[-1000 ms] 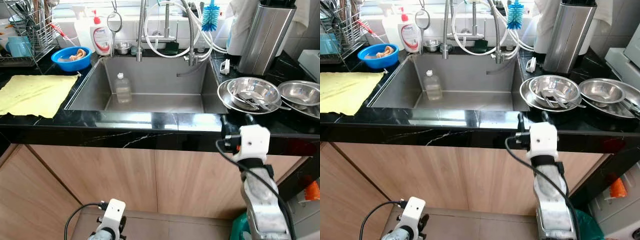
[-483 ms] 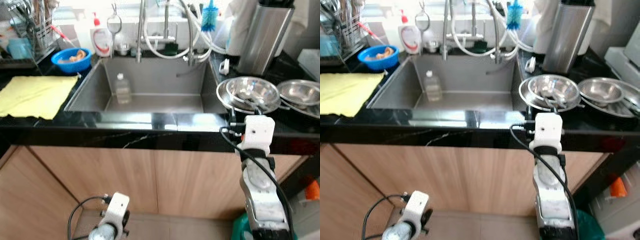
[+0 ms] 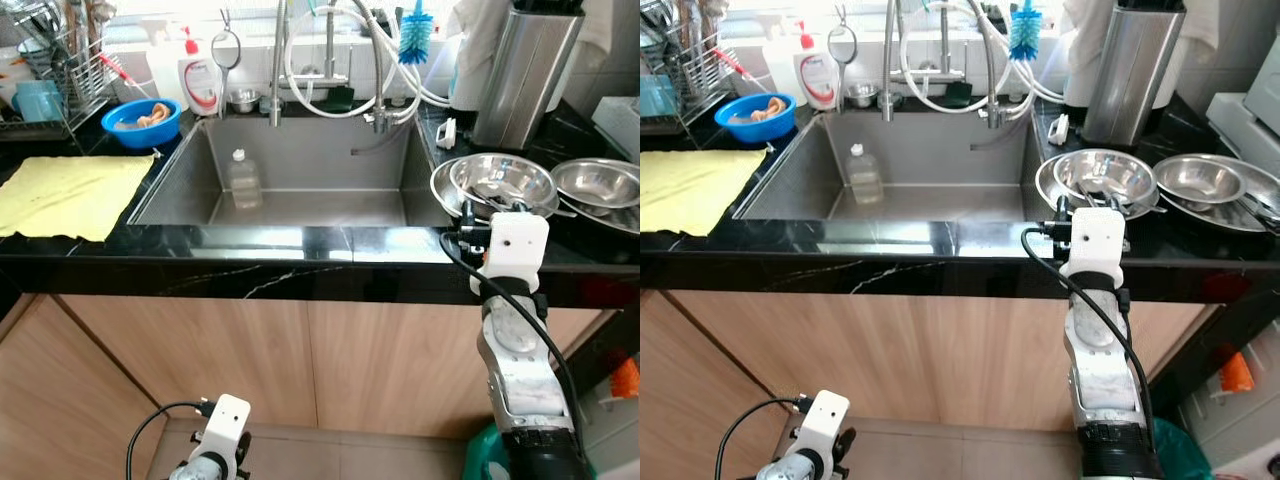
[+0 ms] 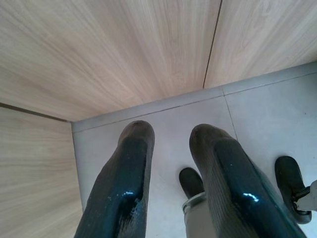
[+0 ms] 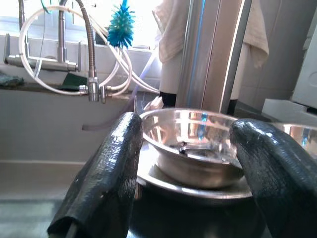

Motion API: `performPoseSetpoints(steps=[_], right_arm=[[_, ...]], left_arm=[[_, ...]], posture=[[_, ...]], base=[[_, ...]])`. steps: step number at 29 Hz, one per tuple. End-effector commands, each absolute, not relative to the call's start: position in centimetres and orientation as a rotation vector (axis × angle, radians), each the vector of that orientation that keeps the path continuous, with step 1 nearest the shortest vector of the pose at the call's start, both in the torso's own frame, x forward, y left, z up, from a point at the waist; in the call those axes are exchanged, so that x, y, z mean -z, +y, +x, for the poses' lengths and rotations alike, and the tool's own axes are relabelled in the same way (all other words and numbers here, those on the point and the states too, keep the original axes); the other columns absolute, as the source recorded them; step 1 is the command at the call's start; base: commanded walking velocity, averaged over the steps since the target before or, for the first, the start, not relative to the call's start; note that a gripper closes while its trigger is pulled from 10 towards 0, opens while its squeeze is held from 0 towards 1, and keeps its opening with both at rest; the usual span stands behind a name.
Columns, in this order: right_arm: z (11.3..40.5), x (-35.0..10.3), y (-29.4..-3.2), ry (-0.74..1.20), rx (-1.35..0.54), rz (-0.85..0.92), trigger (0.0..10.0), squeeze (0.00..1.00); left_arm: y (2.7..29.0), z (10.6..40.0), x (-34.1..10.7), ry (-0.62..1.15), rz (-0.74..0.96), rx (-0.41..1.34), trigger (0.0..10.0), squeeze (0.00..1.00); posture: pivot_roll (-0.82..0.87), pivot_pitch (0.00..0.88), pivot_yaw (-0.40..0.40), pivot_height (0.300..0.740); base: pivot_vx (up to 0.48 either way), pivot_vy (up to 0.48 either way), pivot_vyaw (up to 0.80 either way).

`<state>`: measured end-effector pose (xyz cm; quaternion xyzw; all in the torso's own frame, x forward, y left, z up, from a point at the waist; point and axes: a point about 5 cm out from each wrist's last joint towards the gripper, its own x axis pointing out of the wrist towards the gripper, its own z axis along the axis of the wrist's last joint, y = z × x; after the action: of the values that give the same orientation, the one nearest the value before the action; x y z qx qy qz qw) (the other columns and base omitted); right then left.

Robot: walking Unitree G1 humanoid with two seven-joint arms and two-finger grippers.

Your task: Kitchen organization

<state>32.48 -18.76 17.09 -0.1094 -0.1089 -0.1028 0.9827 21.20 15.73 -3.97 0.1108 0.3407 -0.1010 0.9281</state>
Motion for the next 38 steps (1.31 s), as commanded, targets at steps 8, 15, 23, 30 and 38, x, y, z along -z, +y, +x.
performPoseSetpoints(steps=[8, 15, 23, 30, 38], right_arm=[[33.0, -16.4, -18.2, -0.195, 0.19, -0.194, 2.4, 0.0], [33.2, -16.7, -17.8, -0.213, 0.164, -0.184, 0.0, 0.0], [33.5, -16.8, -17.7, -0.213, 0.166, -0.168, 0.0, 0.0], [33.6, -16.9, -17.7, -0.22, 0.166, -0.166, 0.0, 0.0], [33.6, -17.3, -17.8, -0.241, 0.173, -0.16, 0.0, 0.0]], left_arm=[[16.5, 21.1, 4.2, 0.717, 0.225, 0.188, 10.0, 0.0], [16.4, 21.3, 4.3, 0.718, 0.231, 0.186, 10.0, 0.0], [16.3, 21.4, 4.8, 0.726, 0.227, 0.183, 10.0, 0.0], [16.6, 21.0, 5.4, 0.743, 0.216, 0.17, 10.0, 0.0], [16.9, 20.8, 5.9, 0.757, 0.211, 0.161, 10.0, 0.0]], posture=[[-0.08, 0.0, 0.057, 0.74], [-0.08, 0.0, 0.058, 0.74], [-0.08, 0.0, 0.057, 0.74], [-0.08, 0.0, 0.059, 0.74], [-0.08, 0.0, 0.056, 0.74]], base=[[0.0, 0.0, 0.0], [0.0, 0.0, 0.0], [0.0, 0.0, 0.0], [0.0, 0.0, 0.0], [0.0, 0.0, 0.0]])
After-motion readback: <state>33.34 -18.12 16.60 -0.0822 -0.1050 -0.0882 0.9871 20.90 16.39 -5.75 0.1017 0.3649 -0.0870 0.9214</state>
